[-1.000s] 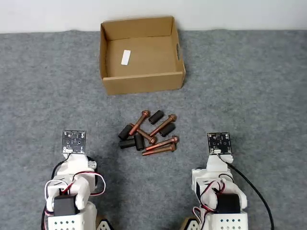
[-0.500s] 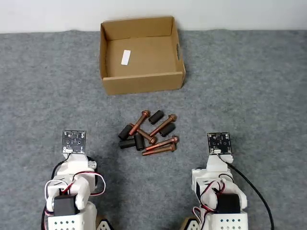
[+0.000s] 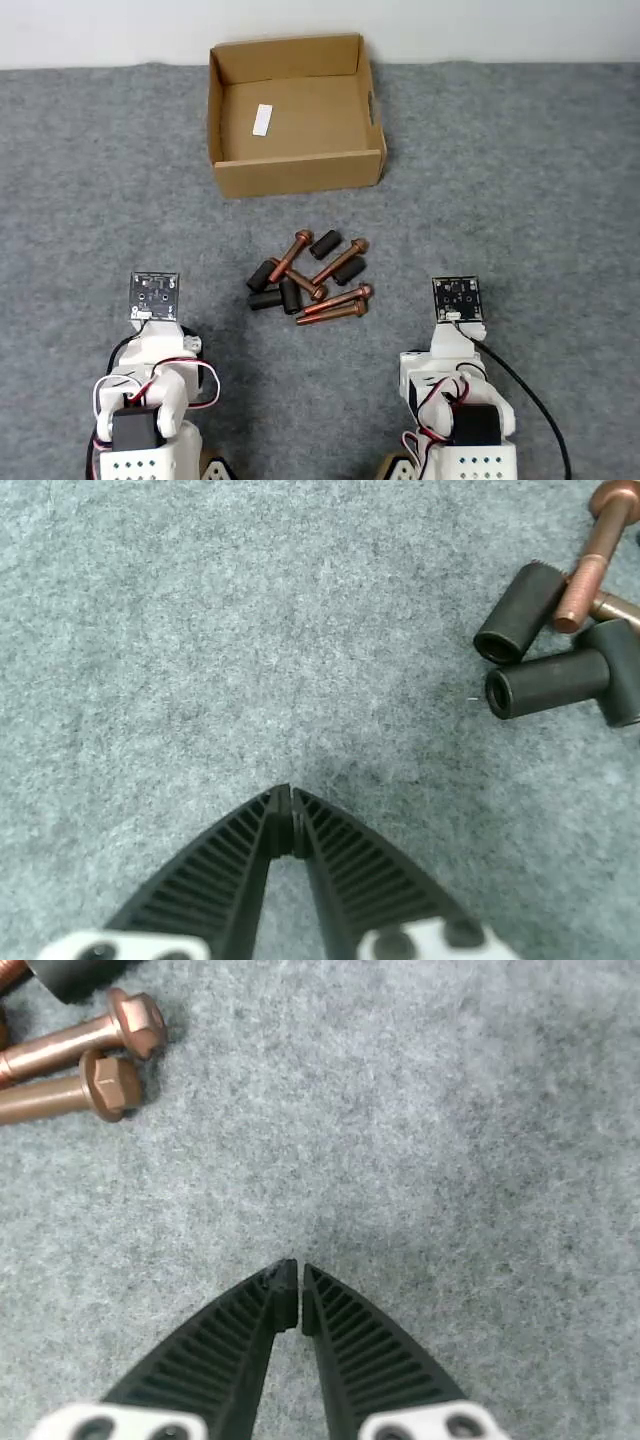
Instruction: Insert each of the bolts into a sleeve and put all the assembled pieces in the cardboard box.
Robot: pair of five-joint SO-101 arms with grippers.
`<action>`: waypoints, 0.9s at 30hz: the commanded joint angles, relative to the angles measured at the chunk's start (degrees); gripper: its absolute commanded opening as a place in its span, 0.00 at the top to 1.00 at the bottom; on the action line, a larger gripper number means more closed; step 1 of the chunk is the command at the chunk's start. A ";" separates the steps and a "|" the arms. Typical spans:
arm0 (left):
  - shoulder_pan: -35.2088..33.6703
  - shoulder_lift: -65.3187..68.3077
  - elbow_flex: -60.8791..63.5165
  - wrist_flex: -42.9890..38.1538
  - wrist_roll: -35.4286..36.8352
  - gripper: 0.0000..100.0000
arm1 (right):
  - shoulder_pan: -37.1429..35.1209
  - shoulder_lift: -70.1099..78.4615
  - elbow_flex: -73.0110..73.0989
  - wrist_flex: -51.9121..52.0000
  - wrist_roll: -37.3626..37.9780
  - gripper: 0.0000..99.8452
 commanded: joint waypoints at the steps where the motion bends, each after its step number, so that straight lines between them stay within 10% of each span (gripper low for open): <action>1: -0.26 -0.79 -0.31 0.26 -0.18 0.99 | 0.31 -0.31 0.97 -1.01 -0.26 0.99; 16: -0.26 -0.79 -0.31 0.26 -0.18 0.99 | 2.68 3.38 -19.60 -9.19 -0.18 0.99; 27: -0.26 -0.79 -0.31 0.26 -0.18 0.99 | -9.10 53.41 -59.60 0.04 -6.51 0.99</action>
